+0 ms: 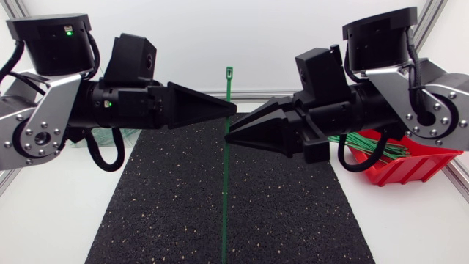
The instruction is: Take a green cable tie from the red box, thread the tail through the head to close it, then place it in the transparent bin on the left.
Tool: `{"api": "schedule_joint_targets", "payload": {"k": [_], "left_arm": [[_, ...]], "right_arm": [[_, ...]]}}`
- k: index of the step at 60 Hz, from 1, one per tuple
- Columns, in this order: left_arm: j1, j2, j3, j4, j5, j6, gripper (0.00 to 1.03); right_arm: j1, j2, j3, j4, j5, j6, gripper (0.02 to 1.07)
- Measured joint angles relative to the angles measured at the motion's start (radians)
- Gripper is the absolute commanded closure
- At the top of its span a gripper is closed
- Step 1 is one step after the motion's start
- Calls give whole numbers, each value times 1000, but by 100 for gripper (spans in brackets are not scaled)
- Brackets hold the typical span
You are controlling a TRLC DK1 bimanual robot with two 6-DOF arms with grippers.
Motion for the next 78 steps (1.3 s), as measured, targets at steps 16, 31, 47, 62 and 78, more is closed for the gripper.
{"api": "schedule_joint_targets", "payload": {"k": [16,31,47,62,78], "left_arm": [[0,3,-5,16,0,0,100],[0,17,-16,19,3,0,100],[-2,17,-16,19,5,0,100],[-2,17,-16,23,8,0,98],[-2,18,-16,24,7,0,78]], "right_arm": [[7,-5,0,12,0,4,80],[6,-31,0,12,5,8,89],[6,-31,0,12,16,12,101],[6,-31,0,12,19,14,101],[7,-31,0,12,18,15,101]]}}
